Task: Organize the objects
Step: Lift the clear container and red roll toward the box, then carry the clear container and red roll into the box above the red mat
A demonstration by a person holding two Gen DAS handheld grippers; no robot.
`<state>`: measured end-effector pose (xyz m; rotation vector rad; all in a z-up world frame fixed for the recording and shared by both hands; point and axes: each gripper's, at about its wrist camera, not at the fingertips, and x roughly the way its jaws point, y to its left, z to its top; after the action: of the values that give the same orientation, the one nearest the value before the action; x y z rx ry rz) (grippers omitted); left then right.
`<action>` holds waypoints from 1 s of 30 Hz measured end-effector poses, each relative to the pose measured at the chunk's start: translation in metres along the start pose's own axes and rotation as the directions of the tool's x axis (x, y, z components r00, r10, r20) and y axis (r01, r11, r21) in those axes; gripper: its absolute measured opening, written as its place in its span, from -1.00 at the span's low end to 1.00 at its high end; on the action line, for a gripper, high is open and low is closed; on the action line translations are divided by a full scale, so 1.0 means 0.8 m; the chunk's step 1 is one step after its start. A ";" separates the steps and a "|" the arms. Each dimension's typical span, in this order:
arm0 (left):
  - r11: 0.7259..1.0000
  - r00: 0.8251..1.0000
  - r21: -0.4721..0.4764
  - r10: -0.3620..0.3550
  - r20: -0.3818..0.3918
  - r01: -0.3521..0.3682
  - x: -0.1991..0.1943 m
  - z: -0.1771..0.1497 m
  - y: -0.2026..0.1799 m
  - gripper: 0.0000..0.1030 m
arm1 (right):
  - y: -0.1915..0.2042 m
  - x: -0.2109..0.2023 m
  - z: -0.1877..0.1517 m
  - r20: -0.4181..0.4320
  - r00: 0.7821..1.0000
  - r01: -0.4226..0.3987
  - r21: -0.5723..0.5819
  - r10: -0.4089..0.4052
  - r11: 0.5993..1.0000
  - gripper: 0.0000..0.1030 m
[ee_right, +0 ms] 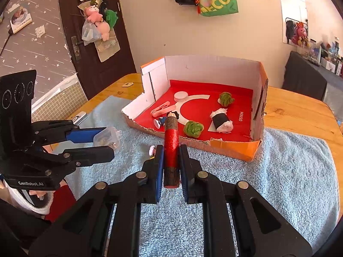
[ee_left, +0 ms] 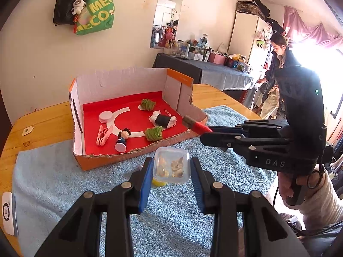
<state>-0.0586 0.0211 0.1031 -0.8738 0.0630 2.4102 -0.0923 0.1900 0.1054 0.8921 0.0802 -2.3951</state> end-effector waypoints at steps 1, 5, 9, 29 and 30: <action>1.000 1.000 -0.001 0.000 -0.002 0.000 0.001 0.001 0.001 -0.29 | -0.001 0.002 0.000 -0.001 1.000 0.000 0.001 0.000 1.000 -0.74; 1.000 1.000 -0.006 0.000 -0.004 0.000 0.006 0.005 0.004 -0.29 | -0.003 0.005 0.002 -0.005 1.000 -0.003 0.003 0.003 1.000 -0.74; 1.000 1.000 -0.006 0.004 0.002 -0.004 0.011 0.016 0.008 -0.29 | -0.008 0.012 0.010 -0.011 1.000 -0.004 0.007 0.004 1.000 -0.74; 0.998 0.985 0.032 0.050 -0.163 -0.045 0.142 0.110 0.089 -0.29 | -0.082 0.150 0.111 -0.225 0.974 -0.010 0.063 0.024 0.998 -0.74; 0.998 0.983 0.035 0.050 -0.175 -0.044 0.150 0.111 0.092 -0.29 | -0.085 0.158 0.114 -0.241 0.970 -0.008 0.062 0.022 0.998 -0.74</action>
<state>-0.2240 0.0394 0.0900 -1.0805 0.1895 2.3631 -0.2592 0.1615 0.0883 1.2064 0.0941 -2.2748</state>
